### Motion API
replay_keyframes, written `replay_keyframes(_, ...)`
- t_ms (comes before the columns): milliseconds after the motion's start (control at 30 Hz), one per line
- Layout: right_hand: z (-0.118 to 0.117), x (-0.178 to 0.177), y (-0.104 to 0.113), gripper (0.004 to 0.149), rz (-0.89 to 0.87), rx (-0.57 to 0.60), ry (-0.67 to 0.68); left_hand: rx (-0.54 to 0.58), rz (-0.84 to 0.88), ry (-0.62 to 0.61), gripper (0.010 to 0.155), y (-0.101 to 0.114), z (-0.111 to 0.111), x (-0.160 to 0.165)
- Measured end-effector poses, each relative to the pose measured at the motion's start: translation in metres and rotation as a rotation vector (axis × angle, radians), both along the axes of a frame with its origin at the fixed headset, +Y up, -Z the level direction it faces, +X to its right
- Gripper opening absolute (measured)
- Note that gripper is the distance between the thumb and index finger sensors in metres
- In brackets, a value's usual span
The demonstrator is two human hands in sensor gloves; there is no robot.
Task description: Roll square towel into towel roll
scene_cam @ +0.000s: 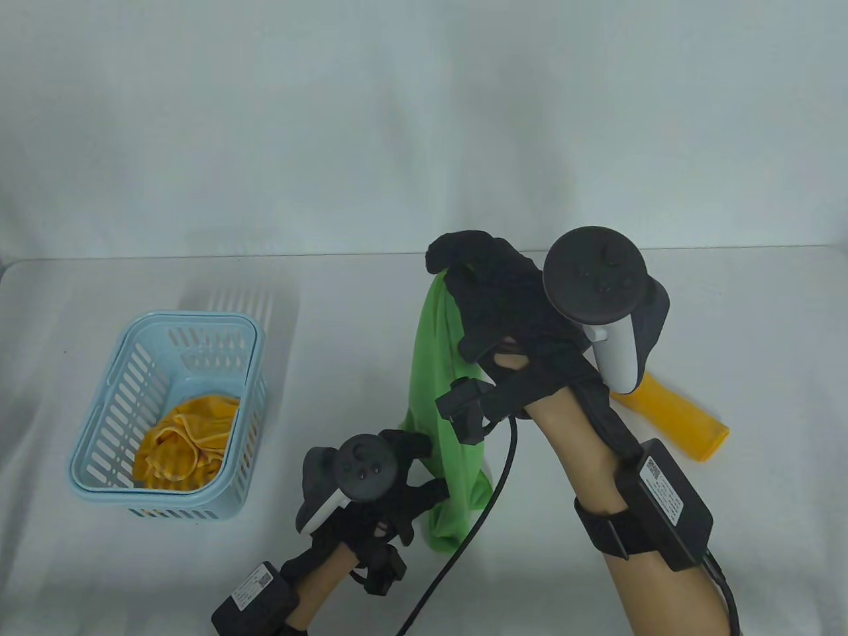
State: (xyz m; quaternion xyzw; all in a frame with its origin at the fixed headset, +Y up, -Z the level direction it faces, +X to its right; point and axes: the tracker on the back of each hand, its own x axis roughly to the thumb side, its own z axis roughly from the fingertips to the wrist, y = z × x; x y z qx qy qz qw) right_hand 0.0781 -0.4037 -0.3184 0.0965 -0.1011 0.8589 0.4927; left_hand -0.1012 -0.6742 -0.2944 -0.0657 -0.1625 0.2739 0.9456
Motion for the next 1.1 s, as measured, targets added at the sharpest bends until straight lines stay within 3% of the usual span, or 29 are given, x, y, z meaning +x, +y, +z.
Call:
replay_keyframes(67, 0.001, -0.004, -0.001, 0.035, -0.001, -0.004, 0.013, -0.019, -0.023, -0.007, 0.093, -0.005, -0.001, 0.006)
replay_keyframes(200, 0.005, -0.011, -0.002, 0.035, 0.010, -0.003, 0.029, -0.013, -0.091, 0.073, 0.099, -0.013, -0.005, 0.008)
replay_keyframes(400, 0.003, -0.012, -0.001, 0.035, 0.010, -0.005, 0.019, -0.035, -0.097, 0.108, 0.074, -0.021, -0.011, -0.001)
replay_keyframes(767, -0.002, 0.014, -0.003, 0.035, 0.004, -0.021, -0.051, -0.107, 0.079, 0.162, 0.046, -0.011, -0.017, -0.032)
replay_keyframes(1100, 0.000, 0.076, -0.014, 0.035, -0.012, -0.047, -0.181, -0.043, 0.198, 0.311, 0.042, 0.012, -0.020, -0.068)
